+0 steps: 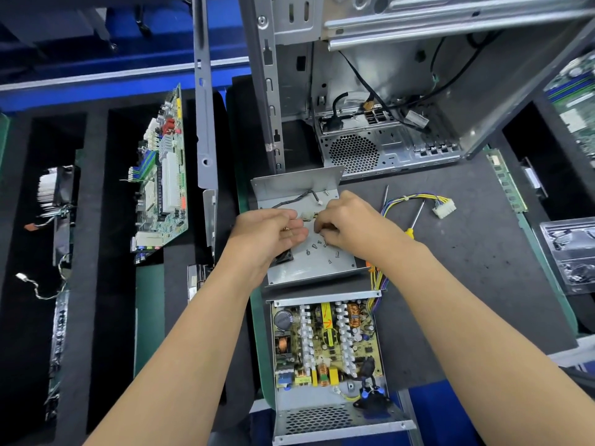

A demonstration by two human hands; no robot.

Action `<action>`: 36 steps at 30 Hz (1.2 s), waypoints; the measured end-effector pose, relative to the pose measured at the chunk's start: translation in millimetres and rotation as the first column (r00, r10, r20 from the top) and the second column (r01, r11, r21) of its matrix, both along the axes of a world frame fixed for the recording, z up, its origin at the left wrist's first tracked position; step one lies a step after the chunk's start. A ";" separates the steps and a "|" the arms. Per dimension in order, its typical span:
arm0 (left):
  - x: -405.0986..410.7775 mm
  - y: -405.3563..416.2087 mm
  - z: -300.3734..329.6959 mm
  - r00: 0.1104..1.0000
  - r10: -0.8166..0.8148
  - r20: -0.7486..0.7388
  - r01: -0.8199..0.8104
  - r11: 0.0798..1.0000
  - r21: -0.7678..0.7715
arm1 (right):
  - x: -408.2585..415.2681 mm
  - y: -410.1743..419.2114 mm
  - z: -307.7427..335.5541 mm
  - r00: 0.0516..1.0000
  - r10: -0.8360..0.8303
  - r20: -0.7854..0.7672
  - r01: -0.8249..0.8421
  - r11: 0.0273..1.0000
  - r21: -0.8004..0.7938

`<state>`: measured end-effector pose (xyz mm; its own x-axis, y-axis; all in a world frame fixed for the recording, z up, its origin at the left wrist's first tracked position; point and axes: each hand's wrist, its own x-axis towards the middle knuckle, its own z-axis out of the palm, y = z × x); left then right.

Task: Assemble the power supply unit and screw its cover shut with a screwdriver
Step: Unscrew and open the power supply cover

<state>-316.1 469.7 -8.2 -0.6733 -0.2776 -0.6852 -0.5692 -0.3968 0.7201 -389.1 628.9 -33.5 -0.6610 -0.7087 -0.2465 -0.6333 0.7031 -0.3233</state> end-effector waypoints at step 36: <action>-1.1 -4.7 -3.3 0.987 0.158 -0.024 -0.156 0.986 0.065 | -0.5 -2.1 6.4 0.978 -0.079 0.191 0.101 0.989 -0.108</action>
<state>-317.2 465.0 -11.5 -0.6450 -0.3381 -0.6853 -0.4754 -0.5245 0.7063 -389.5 626.8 -27.1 -0.6738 -0.6794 -0.2905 -0.4901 0.7052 -0.5124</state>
